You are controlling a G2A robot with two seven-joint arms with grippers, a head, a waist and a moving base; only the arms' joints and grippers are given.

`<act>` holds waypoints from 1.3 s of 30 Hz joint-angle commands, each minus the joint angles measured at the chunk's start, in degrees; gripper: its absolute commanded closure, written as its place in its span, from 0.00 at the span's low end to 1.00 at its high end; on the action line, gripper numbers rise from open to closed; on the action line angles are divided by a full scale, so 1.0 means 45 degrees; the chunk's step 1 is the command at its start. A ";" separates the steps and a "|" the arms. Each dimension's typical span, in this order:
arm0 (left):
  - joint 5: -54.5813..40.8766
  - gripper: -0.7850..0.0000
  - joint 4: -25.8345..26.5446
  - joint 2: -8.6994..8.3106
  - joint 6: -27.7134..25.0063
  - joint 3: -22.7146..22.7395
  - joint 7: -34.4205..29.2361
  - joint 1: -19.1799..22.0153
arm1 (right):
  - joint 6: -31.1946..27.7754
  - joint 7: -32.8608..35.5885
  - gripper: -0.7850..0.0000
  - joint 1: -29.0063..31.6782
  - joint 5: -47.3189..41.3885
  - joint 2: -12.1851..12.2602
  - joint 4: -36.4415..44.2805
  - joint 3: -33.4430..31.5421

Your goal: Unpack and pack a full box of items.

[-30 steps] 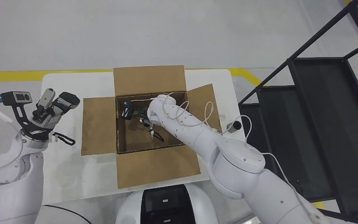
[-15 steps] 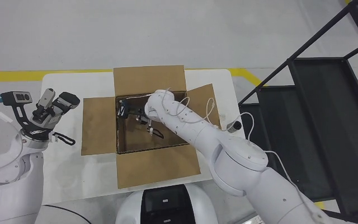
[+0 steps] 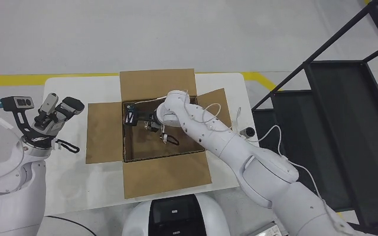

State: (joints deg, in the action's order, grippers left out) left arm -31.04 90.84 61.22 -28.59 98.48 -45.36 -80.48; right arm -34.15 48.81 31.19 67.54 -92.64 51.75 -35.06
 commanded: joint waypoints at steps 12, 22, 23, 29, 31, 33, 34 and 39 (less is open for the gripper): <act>0.0000 0.00 0.0000 0.0000 0.0000 0.0000 0.0000 0.0000 | -0.1909 0.2828 1.00 0.4779 0.0120 0.2432 0.8922 -0.4276; 0.0000 0.00 0.0000 0.0000 0.0000 0.0000 0.0000 0.0000 | -0.2448 0.2288 1.00 0.7241 -0.0512 0.3300 1.2054 -0.6642; 0.0000 0.00 0.0000 0.0000 0.0000 0.0000 0.0000 0.0000 | -0.2483 0.2254 1.00 0.7491 -0.0624 0.3368 1.2325 -0.6836; 0.0000 0.00 0.0000 0.0000 0.0000 0.0000 0.0000 0.0000 | -0.2729 0.1814 1.00 0.8674 -0.0977 0.3708 1.3535 -0.7764; 0.0000 0.00 0.0000 0.0000 0.0000 0.0000 0.0000 0.0000 | -0.2888 0.1561 1.00 0.8838 -0.1100 0.3775 1.3654 -0.7816; 0.0000 0.00 0.0000 0.0000 0.0000 0.0000 0.0000 0.0000 | -0.2888 0.1561 1.00 0.8838 -0.1100 0.3775 1.3654 -0.7816; 0.0000 0.00 0.0000 0.0000 0.0000 0.0000 0.0000 0.0000 | -0.2888 0.1561 1.00 0.8838 -0.1100 0.3775 1.3654 -0.7816; 0.0000 0.00 0.0000 0.0000 0.0000 0.0000 0.0000 0.0000 | -0.2888 0.1561 1.00 0.8838 -0.1100 0.3775 1.3654 -0.7816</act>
State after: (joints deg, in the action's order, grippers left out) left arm -31.04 90.84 61.22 -28.59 98.48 -45.36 -80.48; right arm -47.14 55.84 70.96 62.59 -75.65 113.19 -70.23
